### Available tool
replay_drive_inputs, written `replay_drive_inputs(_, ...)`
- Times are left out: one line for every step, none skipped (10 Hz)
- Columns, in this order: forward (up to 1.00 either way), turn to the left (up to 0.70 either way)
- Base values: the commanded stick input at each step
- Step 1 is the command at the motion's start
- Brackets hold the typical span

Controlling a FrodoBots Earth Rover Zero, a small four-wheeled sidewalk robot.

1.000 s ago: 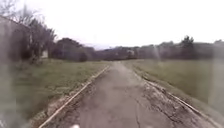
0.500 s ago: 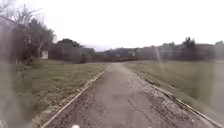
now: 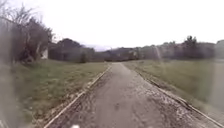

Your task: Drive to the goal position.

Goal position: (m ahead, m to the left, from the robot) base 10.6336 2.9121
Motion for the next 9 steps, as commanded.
replay_drive_inputs(0.70,0.00)
replay_drive_inputs(0.70,0.00)
replay_drive_inputs(0.70,0.00)
replay_drive_inputs(0.70,0.00)
replay_drive_inputs(0.70,0.00)
replay_drive_inputs(0.70,0.00)
replay_drive_inputs(0.70,0.00)
replay_drive_inputs(0.70,0.00)
replay_drive_inputs(0.70,0.00)
